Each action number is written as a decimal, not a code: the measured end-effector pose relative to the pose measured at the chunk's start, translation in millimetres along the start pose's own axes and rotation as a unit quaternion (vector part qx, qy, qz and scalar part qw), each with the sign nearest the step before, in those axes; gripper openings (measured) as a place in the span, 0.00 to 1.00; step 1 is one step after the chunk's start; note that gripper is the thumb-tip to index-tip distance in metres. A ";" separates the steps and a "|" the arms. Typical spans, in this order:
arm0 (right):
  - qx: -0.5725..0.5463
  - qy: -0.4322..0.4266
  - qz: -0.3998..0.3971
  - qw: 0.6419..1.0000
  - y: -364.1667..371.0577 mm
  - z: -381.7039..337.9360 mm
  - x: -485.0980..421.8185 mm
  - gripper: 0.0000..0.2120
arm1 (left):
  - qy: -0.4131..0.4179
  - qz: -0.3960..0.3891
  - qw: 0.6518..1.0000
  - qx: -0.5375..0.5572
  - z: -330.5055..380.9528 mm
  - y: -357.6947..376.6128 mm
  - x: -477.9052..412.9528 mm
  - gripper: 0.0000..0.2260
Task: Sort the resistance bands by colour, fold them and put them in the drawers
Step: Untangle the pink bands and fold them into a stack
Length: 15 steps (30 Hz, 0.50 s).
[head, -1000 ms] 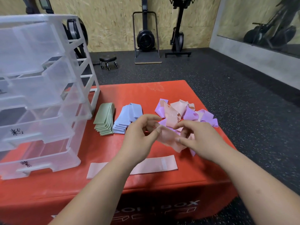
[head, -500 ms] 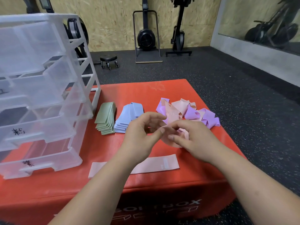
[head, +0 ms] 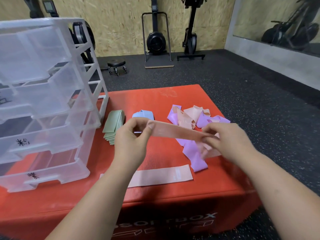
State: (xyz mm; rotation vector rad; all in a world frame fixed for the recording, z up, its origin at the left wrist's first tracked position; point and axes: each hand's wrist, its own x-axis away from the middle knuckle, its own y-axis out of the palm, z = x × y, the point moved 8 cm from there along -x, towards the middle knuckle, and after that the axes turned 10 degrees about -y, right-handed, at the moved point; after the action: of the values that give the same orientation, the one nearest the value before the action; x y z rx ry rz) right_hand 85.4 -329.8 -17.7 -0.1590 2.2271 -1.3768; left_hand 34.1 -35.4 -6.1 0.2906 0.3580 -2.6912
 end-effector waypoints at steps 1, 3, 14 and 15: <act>0.004 0.016 0.008 1.000 -5.5 9.1 0.4 0.06 | -0.011 0.012 1.000 0.005 -4.1 -3.0 -1.0 0.02; 0.030 0.045 -0.008 0.999 -8.3 24.0 2.9 0.07 | -0.027 0.036 0.999 0.026 -8.7 -6.5 -0.5 0.02; -0.201 0.055 0.050 0.977 -20.1 52.8 6.2 0.03 | -0.043 0.096 0.991 0.087 -10.5 -15.4 -0.7 0.01; -0.232 0.064 0.056 0.969 -21.1 56.3 7.8 0.02 | -0.044 0.100 0.989 0.095 -10.0 -16.0 -0.5 0.01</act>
State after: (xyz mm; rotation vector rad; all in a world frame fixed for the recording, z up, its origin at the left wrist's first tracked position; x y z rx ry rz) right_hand 102.3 -387.8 -22.3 -0.1050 2.5929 -0.8075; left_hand 29.4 -18.2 -12.2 0.2467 0.0432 -2.5320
